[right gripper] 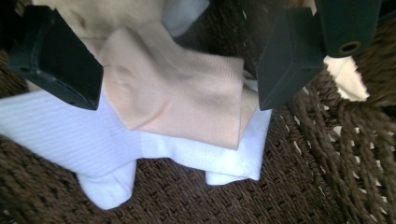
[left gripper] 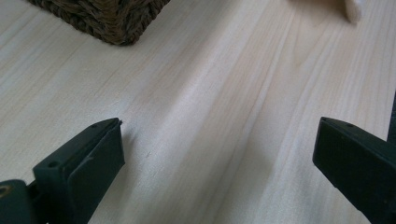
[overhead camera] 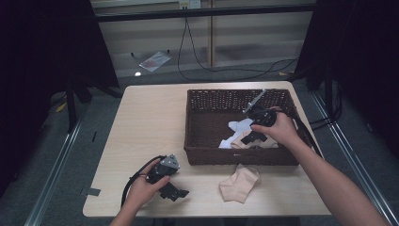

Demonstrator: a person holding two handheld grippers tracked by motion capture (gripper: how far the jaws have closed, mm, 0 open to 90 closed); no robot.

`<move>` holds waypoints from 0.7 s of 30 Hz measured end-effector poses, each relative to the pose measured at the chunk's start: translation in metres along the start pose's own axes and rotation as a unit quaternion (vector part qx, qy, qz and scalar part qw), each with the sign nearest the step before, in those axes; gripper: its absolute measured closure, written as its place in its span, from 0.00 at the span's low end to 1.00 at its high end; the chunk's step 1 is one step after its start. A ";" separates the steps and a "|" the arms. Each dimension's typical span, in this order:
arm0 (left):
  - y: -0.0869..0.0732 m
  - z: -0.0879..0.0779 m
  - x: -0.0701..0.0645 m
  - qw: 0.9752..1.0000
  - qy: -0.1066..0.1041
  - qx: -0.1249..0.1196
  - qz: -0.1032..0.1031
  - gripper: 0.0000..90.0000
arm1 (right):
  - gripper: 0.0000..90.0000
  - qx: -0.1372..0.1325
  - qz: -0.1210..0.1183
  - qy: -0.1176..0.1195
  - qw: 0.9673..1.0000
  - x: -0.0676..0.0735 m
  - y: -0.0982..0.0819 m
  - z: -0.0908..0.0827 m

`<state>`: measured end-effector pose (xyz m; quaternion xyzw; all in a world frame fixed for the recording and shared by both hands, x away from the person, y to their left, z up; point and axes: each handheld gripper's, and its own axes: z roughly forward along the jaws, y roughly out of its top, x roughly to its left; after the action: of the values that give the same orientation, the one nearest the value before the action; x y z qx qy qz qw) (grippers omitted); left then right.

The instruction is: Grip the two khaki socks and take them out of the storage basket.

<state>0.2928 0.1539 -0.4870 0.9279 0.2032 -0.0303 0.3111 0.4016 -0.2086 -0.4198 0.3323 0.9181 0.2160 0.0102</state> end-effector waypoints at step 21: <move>0.000 0.001 0.001 1.000 0.000 0.001 -0.004 0.02 | 0.29 0.016 0.010 -0.005 1.000 -0.005 -0.009 0.030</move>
<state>0.2935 0.1534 -0.4879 0.9276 0.2064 -0.0316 0.3098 0.4046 -0.2062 -0.4510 0.3422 0.9181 0.1997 0.0077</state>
